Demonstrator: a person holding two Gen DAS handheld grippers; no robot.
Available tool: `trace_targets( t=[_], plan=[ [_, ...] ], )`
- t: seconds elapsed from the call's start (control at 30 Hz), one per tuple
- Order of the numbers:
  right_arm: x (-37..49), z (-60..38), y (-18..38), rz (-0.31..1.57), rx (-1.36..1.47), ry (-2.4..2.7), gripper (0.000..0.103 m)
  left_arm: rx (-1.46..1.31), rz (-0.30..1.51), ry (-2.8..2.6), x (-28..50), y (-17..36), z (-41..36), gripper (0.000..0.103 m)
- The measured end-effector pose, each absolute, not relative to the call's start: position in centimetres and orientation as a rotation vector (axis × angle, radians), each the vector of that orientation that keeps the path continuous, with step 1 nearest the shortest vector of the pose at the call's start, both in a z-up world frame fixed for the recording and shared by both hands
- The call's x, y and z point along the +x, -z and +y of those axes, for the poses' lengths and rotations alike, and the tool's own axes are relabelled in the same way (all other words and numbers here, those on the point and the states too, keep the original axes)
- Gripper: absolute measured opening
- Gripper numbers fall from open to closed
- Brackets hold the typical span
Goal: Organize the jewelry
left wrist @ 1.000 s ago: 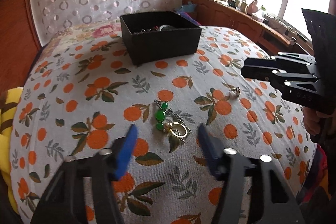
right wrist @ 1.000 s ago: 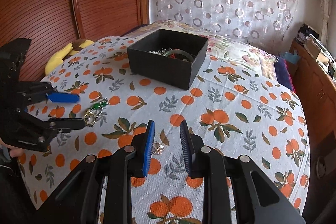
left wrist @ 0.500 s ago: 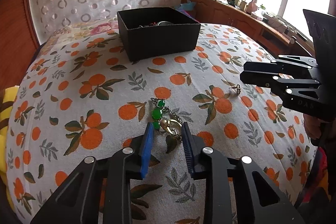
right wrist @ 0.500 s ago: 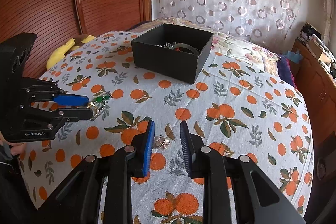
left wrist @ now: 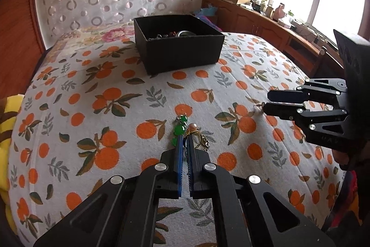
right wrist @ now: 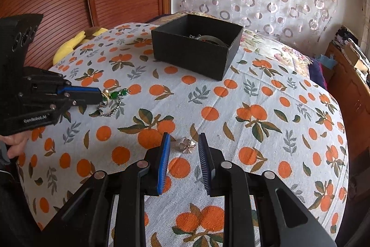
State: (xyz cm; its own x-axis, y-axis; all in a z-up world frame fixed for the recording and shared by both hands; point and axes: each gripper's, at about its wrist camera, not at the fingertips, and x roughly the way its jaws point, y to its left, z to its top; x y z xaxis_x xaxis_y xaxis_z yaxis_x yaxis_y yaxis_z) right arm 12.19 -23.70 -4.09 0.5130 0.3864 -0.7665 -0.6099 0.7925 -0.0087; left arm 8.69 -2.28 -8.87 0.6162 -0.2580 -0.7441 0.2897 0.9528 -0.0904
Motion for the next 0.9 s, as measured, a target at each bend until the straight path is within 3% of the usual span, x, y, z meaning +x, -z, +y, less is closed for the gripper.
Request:
trace_targets(
  t=[0.6, 0.63, 0.9],
  plan=[
    [12.9, -23.1, 5.2, 0.883, -0.318, -0.604, 0.027, 0.029, 0.816, 0.301, 8.7, 7.7, -1.7, 0.003],
    [12.8, -23.0, 5.2, 0.882, -0.321, -0.608, 0.017, 0.028, 0.814, 0.299, 8.8, 7.6, -1.6, 0.003],
    [12.5, -23.1, 4.4, 0.851, -0.313, -0.617, 0.017, 0.024, 0.806, 0.292, 9.1, 7.4, -1.5, 0.003]
  ],
)
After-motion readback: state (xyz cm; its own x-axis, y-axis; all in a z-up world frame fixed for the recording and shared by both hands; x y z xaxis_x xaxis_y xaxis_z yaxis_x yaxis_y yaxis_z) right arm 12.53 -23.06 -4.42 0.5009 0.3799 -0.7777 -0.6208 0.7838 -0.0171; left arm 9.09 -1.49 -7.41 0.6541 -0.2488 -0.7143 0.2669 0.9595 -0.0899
